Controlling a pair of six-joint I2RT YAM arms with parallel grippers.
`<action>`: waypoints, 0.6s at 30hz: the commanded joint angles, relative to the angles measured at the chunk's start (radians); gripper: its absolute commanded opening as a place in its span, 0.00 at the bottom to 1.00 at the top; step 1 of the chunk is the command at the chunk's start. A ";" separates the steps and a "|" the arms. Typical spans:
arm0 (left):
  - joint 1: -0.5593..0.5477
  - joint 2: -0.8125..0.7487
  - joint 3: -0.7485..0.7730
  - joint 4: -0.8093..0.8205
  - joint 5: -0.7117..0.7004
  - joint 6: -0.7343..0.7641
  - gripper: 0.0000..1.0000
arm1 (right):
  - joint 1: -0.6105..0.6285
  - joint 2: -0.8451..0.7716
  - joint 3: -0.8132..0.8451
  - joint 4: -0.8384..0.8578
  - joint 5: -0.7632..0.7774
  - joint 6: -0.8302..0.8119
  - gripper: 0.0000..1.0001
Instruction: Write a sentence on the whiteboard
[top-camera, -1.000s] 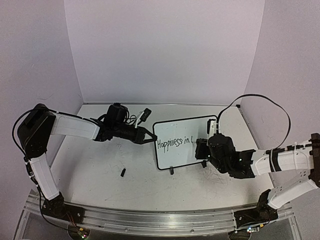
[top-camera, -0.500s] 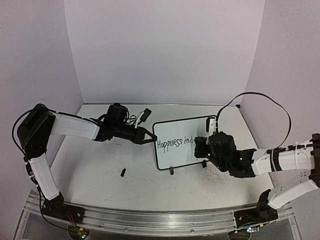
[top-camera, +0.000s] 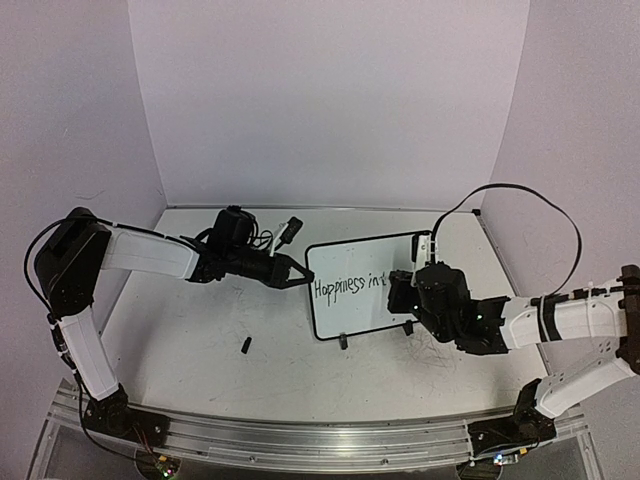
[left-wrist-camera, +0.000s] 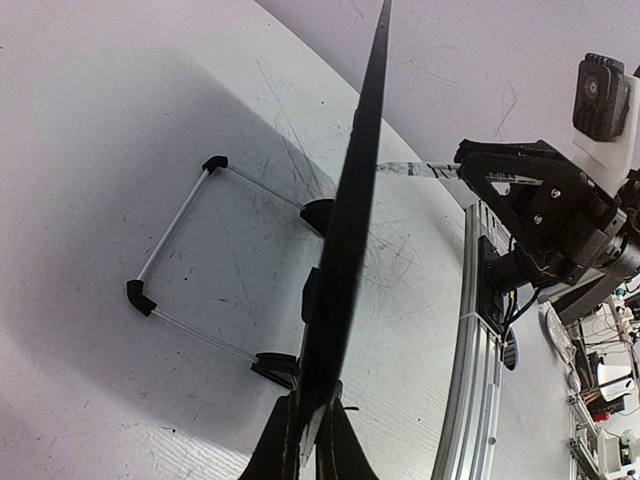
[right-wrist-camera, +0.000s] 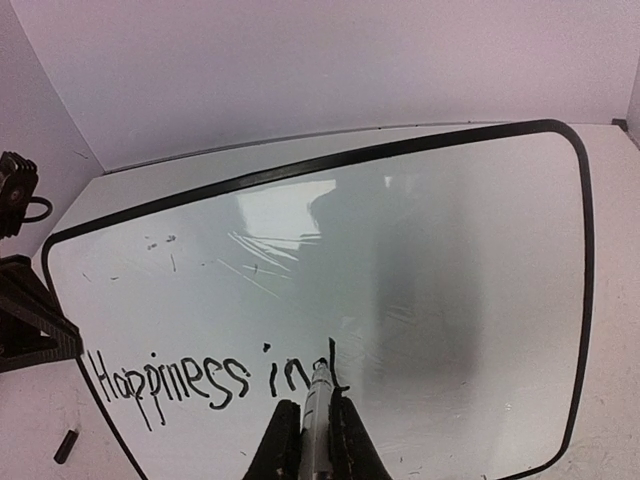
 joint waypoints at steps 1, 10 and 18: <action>-0.021 -0.032 0.021 -0.061 0.009 0.002 0.00 | -0.002 0.009 0.034 -0.009 0.060 -0.003 0.00; -0.022 -0.027 0.022 -0.062 0.010 0.001 0.00 | -0.002 -0.053 0.011 -0.013 0.030 -0.001 0.00; -0.022 -0.030 0.021 -0.061 0.011 0.001 0.00 | -0.047 -0.070 0.000 0.039 -0.037 -0.022 0.00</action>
